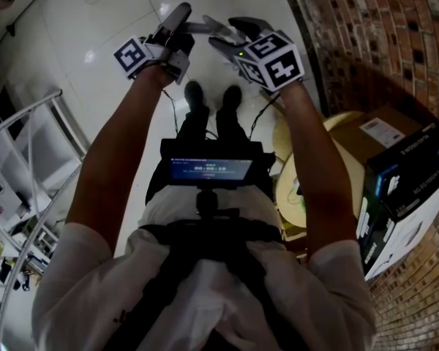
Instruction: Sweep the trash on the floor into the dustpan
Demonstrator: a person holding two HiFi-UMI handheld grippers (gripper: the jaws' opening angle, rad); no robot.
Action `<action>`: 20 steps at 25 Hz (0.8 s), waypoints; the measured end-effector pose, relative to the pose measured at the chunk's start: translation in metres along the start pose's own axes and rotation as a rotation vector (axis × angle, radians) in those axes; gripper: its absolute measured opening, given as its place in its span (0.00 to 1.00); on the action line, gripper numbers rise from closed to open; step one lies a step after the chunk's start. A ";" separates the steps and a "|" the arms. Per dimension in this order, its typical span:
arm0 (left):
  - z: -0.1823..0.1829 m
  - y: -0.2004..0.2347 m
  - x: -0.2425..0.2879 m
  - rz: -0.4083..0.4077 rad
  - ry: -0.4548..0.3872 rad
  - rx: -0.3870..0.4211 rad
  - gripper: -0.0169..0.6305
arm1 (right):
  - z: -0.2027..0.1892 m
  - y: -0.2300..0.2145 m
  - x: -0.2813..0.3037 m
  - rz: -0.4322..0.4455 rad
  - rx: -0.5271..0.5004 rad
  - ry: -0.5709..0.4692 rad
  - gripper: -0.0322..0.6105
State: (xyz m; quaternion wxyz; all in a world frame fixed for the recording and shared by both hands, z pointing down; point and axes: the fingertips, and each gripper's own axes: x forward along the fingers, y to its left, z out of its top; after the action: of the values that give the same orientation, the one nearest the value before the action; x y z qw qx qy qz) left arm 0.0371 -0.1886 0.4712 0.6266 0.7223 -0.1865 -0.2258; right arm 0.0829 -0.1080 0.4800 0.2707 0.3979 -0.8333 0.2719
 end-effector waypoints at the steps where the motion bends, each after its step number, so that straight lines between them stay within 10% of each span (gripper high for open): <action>1: 0.001 0.000 -0.001 0.002 -0.001 0.001 0.20 | 0.000 0.000 0.000 -0.007 0.005 -0.002 0.48; 20: 0.014 -0.002 -0.027 0.011 0.026 0.011 0.26 | -0.004 -0.006 -0.020 -0.154 0.084 -0.032 0.48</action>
State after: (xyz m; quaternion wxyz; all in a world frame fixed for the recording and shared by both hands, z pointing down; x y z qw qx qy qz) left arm 0.0071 -0.1853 0.4705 0.6260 0.7276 -0.1837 -0.2119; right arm 0.0995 -0.0981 0.4709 0.2605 0.4759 -0.7924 0.2788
